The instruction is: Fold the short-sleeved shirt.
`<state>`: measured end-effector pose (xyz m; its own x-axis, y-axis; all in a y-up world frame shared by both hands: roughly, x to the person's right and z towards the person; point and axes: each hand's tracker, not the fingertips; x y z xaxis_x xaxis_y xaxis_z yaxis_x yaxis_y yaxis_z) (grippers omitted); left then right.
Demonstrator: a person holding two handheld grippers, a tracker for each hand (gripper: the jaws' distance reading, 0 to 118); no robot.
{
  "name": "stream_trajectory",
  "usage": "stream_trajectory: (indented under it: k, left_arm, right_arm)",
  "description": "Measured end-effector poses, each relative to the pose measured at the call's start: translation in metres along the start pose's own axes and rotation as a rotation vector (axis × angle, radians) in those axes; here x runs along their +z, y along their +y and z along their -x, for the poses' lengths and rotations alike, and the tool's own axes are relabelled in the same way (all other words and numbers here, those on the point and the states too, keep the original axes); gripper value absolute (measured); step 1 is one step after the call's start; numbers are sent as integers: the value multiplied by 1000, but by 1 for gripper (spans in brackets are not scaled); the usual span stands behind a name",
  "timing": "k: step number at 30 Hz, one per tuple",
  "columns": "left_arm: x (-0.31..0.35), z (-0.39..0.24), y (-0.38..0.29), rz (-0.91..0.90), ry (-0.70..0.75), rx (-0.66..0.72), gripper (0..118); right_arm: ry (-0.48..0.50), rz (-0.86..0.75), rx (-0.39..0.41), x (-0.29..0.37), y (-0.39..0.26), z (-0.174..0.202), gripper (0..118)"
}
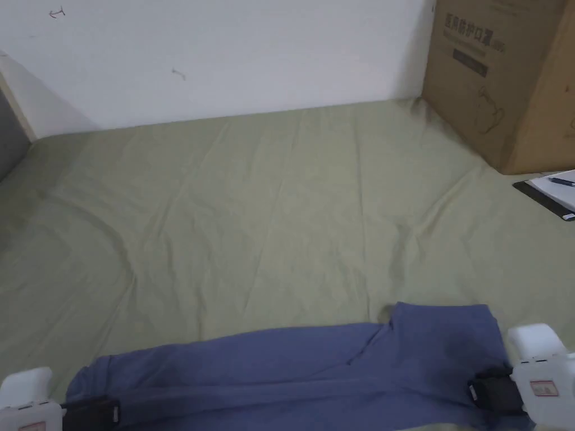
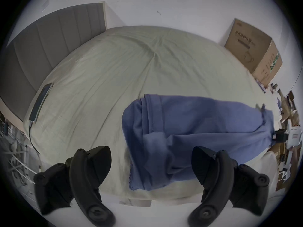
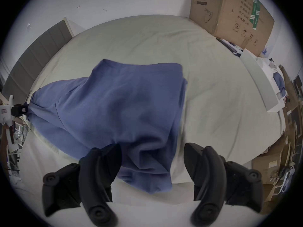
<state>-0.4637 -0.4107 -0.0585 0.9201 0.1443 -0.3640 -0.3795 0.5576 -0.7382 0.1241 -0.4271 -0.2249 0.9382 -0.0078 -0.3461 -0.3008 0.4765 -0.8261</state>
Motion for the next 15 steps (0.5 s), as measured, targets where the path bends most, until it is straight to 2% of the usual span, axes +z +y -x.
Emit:
stream_trajectory:
  k: [4,6,8,9,10,12,13,15]
  left_arm:
    - [30,2,1,-74,-57,88,102]
    - [40,3,0,-92,-109,128,102]
    - [47,-1,-2,-76,-191,153,99]
    - [49,-3,-5,-93,-208,154,86]
    - [51,-4,-8,-94,-202,141,68]
    - [47,-8,-13,-86,-197,139,17]
    - [44,-7,-16,-78,-200,140,3]
    - [41,-6,-22,-58,-208,164,0]
  right_arm:
    - [12,-121,-14,34,5,11,85]
    - [51,-209,2,50,7,25,83]
    - [88,-294,-6,60,10,43,58]
    - [87,-337,-32,61,10,54,31]
    - [92,-360,-50,61,10,68,11]
    - [144,-384,-60,58,10,87,3]
    - [160,-395,-43,54,10,99,0]
    - [143,-401,-20,46,11,122,0]
